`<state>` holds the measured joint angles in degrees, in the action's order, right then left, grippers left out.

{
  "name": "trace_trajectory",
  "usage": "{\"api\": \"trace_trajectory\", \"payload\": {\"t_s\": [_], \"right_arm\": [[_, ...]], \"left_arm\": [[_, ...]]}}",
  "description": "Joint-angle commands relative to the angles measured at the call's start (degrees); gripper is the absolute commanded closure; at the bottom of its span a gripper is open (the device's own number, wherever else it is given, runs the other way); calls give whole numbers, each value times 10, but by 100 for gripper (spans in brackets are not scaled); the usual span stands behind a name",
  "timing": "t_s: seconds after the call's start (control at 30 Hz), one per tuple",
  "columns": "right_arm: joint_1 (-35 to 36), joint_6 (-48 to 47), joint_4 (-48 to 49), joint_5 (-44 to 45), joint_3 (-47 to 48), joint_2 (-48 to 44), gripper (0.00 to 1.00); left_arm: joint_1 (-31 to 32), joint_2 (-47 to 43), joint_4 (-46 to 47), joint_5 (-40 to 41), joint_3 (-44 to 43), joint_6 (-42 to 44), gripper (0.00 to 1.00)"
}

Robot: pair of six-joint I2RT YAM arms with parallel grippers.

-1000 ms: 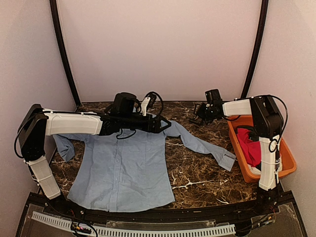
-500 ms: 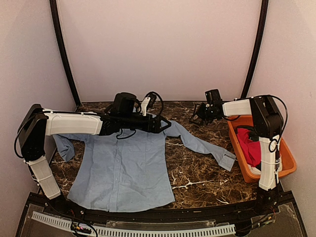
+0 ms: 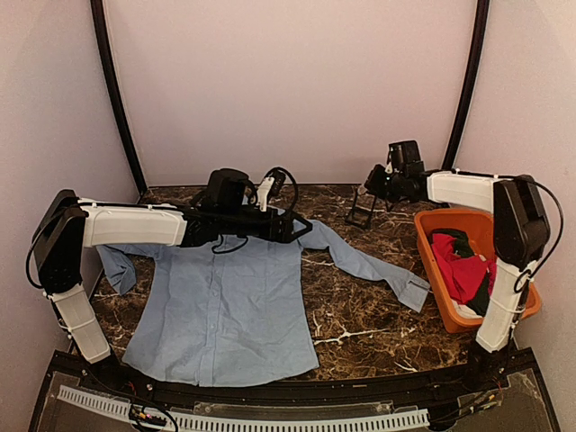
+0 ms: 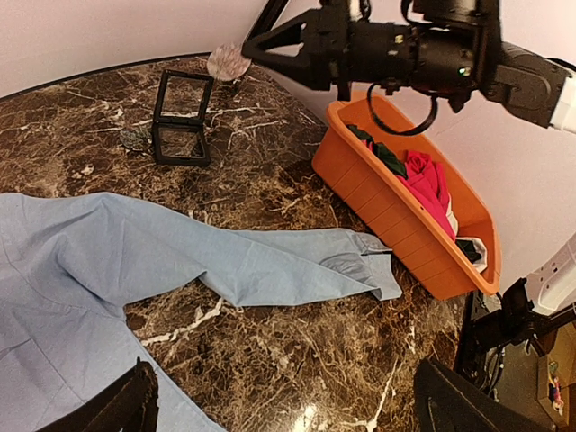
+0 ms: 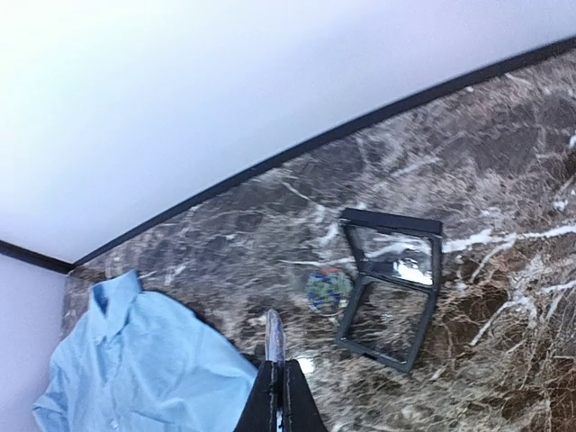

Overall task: Pin the brooch onto the clothing
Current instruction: Pick up the brooch from the brooch box, then pass from the right arm to the left

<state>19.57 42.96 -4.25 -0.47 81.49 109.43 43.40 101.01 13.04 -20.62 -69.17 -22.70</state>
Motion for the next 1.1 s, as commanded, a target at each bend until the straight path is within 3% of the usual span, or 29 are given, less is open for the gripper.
{"api": "trace_trajectory", "payload": {"t_s": [0.0, 0.27, 0.33, 0.53, 0.63, 0.77, 0.9, 1.07], "right_arm": [[26, -72, 24, -57, -33, -72, 100], [68, -199, 149, -241, -193, -214, 100], [101, -274, 184, -281, -247, -271, 100], [177, -366, 190, -341, -283, -321, 100], [231, -469, 162, -306, -286, -339, 100], [306, -616, 165, -193, -305, -355, 100], [347, -717, 173, -109, -316, -351, 100], [395, -865, 258, 0, -365, -340, 100]], "left_arm": [[4, -36, 2, -25, 19, -4, 1], [-5, -118, 101, -141, 97, -18, 1], [-4, -154, 102, -156, 120, -13, 1], [-4, -173, 58, -167, 137, 40, 1], [-4, -180, 28, -152, 136, 53, 1], [-4, -195, 6, -131, 148, 21, 1], [-5, -240, 74, -128, 210, -54, 1], [-6, -283, 98, -126, 262, -111, 1]]}}
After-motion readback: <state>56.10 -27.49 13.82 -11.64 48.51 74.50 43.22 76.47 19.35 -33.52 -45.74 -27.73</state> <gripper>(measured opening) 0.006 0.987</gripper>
